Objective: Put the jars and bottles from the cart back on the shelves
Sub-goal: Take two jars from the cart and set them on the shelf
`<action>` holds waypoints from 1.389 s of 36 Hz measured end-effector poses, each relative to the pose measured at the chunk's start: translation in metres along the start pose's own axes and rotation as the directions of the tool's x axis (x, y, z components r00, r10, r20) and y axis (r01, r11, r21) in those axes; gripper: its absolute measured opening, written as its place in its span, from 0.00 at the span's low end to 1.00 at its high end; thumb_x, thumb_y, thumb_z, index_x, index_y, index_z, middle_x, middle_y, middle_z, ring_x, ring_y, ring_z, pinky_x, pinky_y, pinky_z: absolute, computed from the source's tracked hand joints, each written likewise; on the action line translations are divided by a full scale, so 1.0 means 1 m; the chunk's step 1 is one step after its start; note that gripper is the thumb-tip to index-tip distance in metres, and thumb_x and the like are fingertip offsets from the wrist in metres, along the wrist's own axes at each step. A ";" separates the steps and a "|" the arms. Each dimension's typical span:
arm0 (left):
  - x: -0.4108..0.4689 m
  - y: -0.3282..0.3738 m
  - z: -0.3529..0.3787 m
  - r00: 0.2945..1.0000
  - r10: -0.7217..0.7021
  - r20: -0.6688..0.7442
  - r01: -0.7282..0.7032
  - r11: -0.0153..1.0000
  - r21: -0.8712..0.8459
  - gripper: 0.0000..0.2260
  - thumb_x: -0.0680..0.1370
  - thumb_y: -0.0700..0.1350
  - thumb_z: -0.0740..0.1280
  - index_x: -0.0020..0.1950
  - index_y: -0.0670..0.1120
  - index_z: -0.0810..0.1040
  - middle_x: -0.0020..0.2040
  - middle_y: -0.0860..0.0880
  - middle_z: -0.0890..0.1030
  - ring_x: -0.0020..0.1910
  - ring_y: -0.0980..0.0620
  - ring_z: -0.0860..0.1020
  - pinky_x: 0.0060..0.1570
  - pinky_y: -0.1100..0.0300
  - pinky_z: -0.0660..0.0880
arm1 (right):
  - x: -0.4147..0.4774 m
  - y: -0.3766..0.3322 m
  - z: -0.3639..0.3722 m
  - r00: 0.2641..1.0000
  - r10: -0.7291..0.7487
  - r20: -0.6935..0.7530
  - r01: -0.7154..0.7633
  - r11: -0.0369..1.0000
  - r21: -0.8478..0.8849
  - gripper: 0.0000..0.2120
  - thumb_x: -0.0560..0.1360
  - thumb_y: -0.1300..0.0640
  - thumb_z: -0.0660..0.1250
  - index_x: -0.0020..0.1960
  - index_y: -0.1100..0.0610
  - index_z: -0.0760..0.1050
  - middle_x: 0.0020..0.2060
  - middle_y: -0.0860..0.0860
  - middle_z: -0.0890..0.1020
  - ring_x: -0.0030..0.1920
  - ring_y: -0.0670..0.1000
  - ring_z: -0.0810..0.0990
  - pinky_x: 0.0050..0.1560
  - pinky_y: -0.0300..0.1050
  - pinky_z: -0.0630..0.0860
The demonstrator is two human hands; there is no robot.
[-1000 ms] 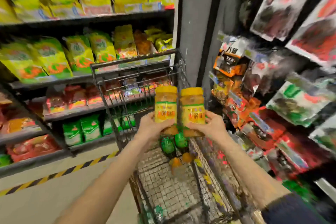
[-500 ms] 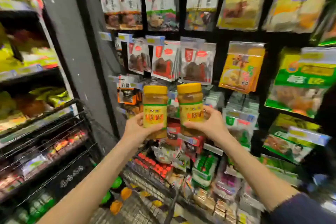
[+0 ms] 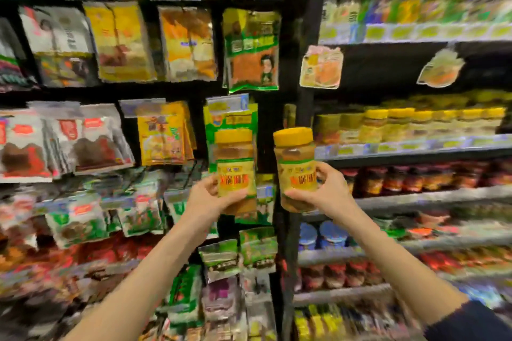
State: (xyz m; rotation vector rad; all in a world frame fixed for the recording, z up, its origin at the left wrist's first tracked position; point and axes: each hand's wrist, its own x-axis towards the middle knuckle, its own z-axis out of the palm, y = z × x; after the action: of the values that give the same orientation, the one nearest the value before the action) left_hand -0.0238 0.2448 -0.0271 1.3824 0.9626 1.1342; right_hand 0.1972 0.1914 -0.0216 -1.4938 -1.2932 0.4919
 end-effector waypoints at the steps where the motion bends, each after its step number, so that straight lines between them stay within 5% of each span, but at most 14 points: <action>1: 0.004 0.002 0.019 1.000 0.006 0.030 -0.005 1.000 -0.004 0.19 0.66 0.39 0.75 0.55 0.45 0.77 0.48 0.49 0.83 0.45 0.54 0.82 0.40 0.63 0.78 | 0.002 0.006 -0.018 1.000 0.010 -0.021 -0.011 1.000 -0.008 0.27 0.58 0.58 0.81 0.54 0.55 0.74 0.48 0.51 0.82 0.50 0.49 0.81 0.56 0.48 0.77; 6: 0.018 0.010 0.117 0.983 0.070 0.167 -0.066 0.997 -0.030 0.17 0.67 0.36 0.75 0.54 0.45 0.78 0.48 0.49 0.83 0.43 0.58 0.82 0.40 0.65 0.79 | 0.008 0.036 -0.108 0.988 0.043 -0.149 -0.050 0.998 -0.040 0.30 0.57 0.55 0.81 0.55 0.55 0.74 0.50 0.51 0.82 0.51 0.50 0.81 0.58 0.52 0.77; 18: 0.041 0.013 0.342 0.892 0.093 0.442 -0.058 0.994 -0.090 0.19 0.68 0.38 0.75 0.58 0.44 0.77 0.54 0.47 0.82 0.52 0.52 0.81 0.53 0.55 0.78 | -0.020 0.105 -0.304 0.895 0.079 -0.438 -0.115 0.992 -0.056 0.30 0.60 0.56 0.80 0.57 0.53 0.71 0.47 0.45 0.80 0.47 0.42 0.80 0.49 0.42 0.77; 23: 0.046 0.010 0.426 0.838 0.100 0.537 -0.051 0.993 -0.106 0.18 0.68 0.36 0.75 0.55 0.44 0.77 0.50 0.48 0.82 0.48 0.54 0.81 0.50 0.58 0.79 | -0.029 0.136 -0.369 0.823 0.137 -0.552 -0.192 0.981 -0.042 0.36 0.56 0.49 0.81 0.60 0.55 0.72 0.52 0.50 0.82 0.52 0.50 0.81 0.56 0.53 0.78; 27: 0.058 0.004 0.490 0.790 0.101 0.604 -0.049 0.994 -0.102 0.16 0.67 0.36 0.75 0.52 0.45 0.77 0.49 0.48 0.83 0.46 0.55 0.82 0.48 0.60 0.80 | -0.030 0.156 -0.413 0.749 0.141 -0.648 -0.221 0.974 -0.043 0.32 0.56 0.54 0.82 0.57 0.55 0.73 0.50 0.51 0.82 0.51 0.51 0.82 0.56 0.54 0.78; 34: 0.088 -0.005 0.587 0.727 0.132 0.674 -0.055 0.989 -0.134 0.19 0.67 0.35 0.75 0.56 0.42 0.77 0.50 0.47 0.83 0.45 0.56 0.82 0.48 0.60 0.80 | -0.014 0.191 -0.475 0.691 0.146 -0.708 -0.245 0.969 -0.040 0.30 0.59 0.59 0.80 0.58 0.57 0.72 0.50 0.52 0.81 0.51 0.51 0.81 0.55 0.49 0.78; 39: 0.123 -0.006 0.668 0.682 0.185 0.707 -0.092 0.981 -0.169 0.15 0.67 0.33 0.74 0.49 0.47 0.77 0.45 0.52 0.82 0.38 0.63 0.82 0.37 0.70 0.78 | 0.020 0.227 -0.530 0.658 0.139 -0.740 -0.264 0.963 -0.054 0.32 0.59 0.56 0.81 0.59 0.55 0.72 0.51 0.50 0.80 0.53 0.50 0.80 0.54 0.46 0.77; 46: 0.166 0.006 0.759 0.677 0.222 0.702 -0.148 0.975 -0.166 0.22 0.66 0.39 0.77 0.58 0.45 0.75 0.50 0.52 0.81 0.49 0.57 0.80 0.45 0.67 0.77 | 0.065 0.259 -0.595 0.638 0.174 -0.750 -0.286 0.958 -0.020 0.43 0.50 0.43 0.81 0.61 0.55 0.71 0.53 0.50 0.81 0.53 0.51 0.81 0.55 0.53 0.79; 50: 0.184 0.005 0.803 0.686 0.227 0.691 -0.178 0.974 -0.143 0.21 0.66 0.40 0.77 0.56 0.47 0.74 0.53 0.49 0.80 0.52 0.53 0.80 0.51 0.59 0.77 | 0.086 0.277 -0.626 0.641 0.167 -0.749 -0.286 0.958 -0.031 0.39 0.55 0.51 0.81 0.62 0.55 0.71 0.54 0.50 0.81 0.54 0.51 0.80 0.57 0.53 0.78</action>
State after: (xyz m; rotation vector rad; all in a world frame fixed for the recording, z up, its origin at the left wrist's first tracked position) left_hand 0.7993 0.2392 0.0059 1.7100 0.2081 0.6636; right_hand 0.8690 0.0339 -0.0103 -1.7310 -0.4879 -0.0936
